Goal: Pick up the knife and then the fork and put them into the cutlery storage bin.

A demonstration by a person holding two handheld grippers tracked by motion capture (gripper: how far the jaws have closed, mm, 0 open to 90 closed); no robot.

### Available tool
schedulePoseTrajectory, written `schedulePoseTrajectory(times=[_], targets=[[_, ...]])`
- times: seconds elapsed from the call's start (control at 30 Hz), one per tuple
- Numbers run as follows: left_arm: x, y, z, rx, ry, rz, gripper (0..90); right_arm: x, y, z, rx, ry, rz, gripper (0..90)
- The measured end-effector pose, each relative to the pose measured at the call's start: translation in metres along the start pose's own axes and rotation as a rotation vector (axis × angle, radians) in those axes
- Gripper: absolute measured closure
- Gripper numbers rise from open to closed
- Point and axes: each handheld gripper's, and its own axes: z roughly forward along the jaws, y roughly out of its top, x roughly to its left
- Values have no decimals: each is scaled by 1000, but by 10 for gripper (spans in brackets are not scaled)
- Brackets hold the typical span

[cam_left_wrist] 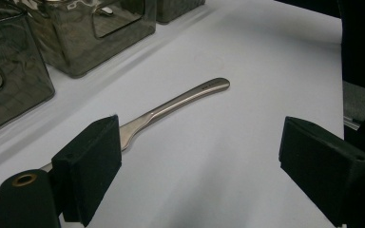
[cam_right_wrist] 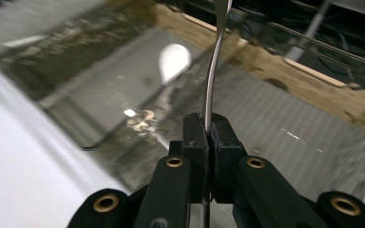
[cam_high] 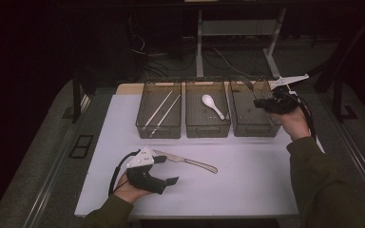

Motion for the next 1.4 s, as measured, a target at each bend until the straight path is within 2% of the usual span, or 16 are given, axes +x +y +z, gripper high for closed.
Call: schedulePoseTrajectory(times=[0.27,0.4,0.63,0.7,0.9,1.03,1.13,1.23,1.4], targets=[[0,0,0,-2,-3,-3,130,-20,-4,20,58,-39,28,866],[0,0,0,-1,-8,-4,131,-25,-11,29,103,-55,23,864],[-1,-1,1,8,-11,0,131,-27,-25,42,157,-40,46,854],[-1,-1,1,9,-12,1,131,-27,-28,44,170,-26,59,813],[-1,-1,2,13,-15,2,131,-28,-30,38,142,4,95,677],[-1,-1,2,14,-14,3,131,-27,-30,29,98,32,106,586],[-1,-1,2,15,-14,3,131,-23,-31,21,63,74,122,500],[-1,-1,2,17,-11,1,132,-16,-33,10,14,93,118,426],[-1,-1,2,16,-3,-2,133,0,-37,-10,-50,122,74,380]])
